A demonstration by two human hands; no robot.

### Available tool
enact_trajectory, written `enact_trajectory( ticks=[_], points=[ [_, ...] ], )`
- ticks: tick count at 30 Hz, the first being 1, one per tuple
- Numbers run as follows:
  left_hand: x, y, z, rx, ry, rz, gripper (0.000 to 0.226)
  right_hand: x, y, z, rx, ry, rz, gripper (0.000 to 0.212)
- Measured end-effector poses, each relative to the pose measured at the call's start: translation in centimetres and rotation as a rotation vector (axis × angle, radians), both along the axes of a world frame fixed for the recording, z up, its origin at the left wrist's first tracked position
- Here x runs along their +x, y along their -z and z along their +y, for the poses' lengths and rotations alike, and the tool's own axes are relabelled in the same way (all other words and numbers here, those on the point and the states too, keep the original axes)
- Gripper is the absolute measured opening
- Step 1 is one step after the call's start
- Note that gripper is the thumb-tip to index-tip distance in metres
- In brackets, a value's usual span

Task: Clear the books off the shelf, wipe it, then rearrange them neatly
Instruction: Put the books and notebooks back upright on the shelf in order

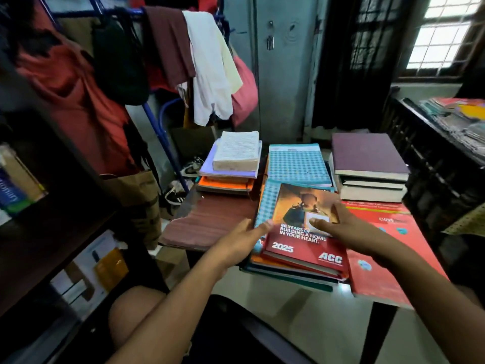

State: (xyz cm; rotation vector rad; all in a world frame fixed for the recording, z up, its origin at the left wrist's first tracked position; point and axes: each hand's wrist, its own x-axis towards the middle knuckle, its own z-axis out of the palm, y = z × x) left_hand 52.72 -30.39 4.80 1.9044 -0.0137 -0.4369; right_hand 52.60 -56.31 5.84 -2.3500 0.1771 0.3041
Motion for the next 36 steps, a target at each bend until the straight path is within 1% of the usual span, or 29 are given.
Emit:
enact_trajectory(
  ticks=[3, 5, 8, 10, 13, 16, 19, 24, 27, 30, 32, 33, 34, 36],
  points=[
    [0.1, 0.6, -0.5, 0.047, 0.001, -0.012, 0.035, 0.4, 1.6, 1.0, 0.041, 0.041, -0.016, 0.1],
    [0.0, 1.0, -0.9, 0.096, -0.007, -0.044, 0.032, 0.4, 2.6, 1.8, 0.063, 0.074, -0.06, 0.108],
    [-0.2, 1.7, -1.0, 0.085, -0.101, -0.041, 0.054, 0.5, 3.9, 2.9, 0.06, 0.07, -0.096, 0.113],
    [-0.1, 2.0, -0.3, 0.013, -0.163, -0.001, 0.055, 0.6, 4.3, 4.0, 0.035, 0.058, -0.119, 0.113],
    [-0.2, 1.8, 1.6, -0.093, -0.238, 0.062, 0.051, 0.4, 4.2, 6.4, -0.087, 0.005, -0.158, 0.111],
    [-0.3, 2.0, 3.6, -0.213, -0.304, 0.119, 0.059, 0.2, 4.0, 8.4, -0.128, -0.063, -0.15, 0.111],
    [-0.4, 2.1, 5.7, -0.345, -0.373, 0.189, 0.07, 0.4, 3.6, 10.3, -0.096, -0.131, -0.151, 0.113],
    [-1.0, 2.9, 7.7, -0.397, -0.413, 0.183, 0.081, 0.3, 3.6, 12.5, -0.028, -0.152, -0.155, 0.11],
    [-1.4, 3.7, 8.0, -0.44, -0.444, 0.182, 0.077, 0.2, 3.4, 12.4, 0.01, -0.186, -0.154, 0.105],
    [-1.4, 3.9, 7.6, -0.451, -0.415, 0.188, 0.069, 0.7, 3.2, 10.6, -0.029, -0.162, -0.197, 0.1],
    [-1.4, 3.8, 7.2, -0.464, -0.388, 0.199, 0.075, 0.7, 3.3, 9.4, -0.066, -0.107, -0.203, 0.1],
    [-1.4, 3.9, 7.3, -0.469, -0.368, 0.211, 0.079, 0.6, 3.5, 9.2, -0.033, -0.101, -0.183, 0.098],
    [-1.4, 4.0, 7.4, -0.475, -0.347, 0.226, 0.081, 0.4, 3.7, 9.2, -0.001, -0.11, -0.16, 0.095],
    [-1.6, 4.2, 8.0, -0.494, -0.305, 0.253, 0.085, -0.2, 4.0, 9.7, -0.008, -0.134, -0.154, 0.086]
  ],
)
